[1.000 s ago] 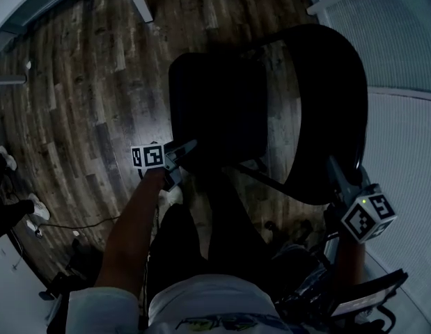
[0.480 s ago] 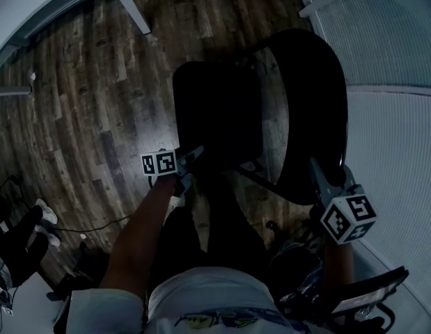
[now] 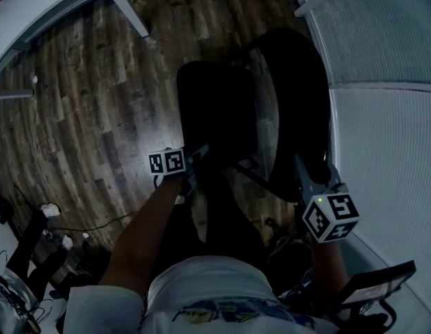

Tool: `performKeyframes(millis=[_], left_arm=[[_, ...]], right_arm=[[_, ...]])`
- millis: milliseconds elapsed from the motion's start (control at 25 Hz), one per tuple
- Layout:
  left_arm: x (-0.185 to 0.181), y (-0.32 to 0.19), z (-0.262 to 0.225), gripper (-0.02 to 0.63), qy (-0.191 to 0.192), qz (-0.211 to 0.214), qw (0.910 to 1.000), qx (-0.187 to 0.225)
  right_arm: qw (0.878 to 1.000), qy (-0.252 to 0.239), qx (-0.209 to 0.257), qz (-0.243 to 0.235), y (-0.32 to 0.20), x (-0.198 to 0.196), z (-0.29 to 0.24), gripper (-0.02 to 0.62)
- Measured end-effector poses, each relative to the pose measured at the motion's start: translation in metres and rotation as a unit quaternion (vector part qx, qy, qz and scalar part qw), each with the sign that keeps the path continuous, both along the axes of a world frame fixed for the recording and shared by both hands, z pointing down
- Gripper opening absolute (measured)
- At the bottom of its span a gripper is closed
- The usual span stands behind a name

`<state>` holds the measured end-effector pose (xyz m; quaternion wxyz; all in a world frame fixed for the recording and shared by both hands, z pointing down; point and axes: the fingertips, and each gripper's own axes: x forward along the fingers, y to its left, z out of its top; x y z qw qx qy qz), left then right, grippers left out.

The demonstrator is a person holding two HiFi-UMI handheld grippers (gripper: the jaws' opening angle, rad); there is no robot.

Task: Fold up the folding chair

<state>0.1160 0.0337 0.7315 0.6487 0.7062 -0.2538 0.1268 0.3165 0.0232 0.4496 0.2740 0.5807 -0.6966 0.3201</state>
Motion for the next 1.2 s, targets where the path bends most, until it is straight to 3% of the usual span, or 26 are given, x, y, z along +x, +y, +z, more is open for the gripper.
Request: performKeyframes(millis=[1200], left_arm=[[0.106,0.009,-0.072,0.126,-0.023,0.057,0.9981,0.001]], right_arm=[[0.999,-0.011,0.006,0.039,0.003,-0.016,-0.027,0.084]])
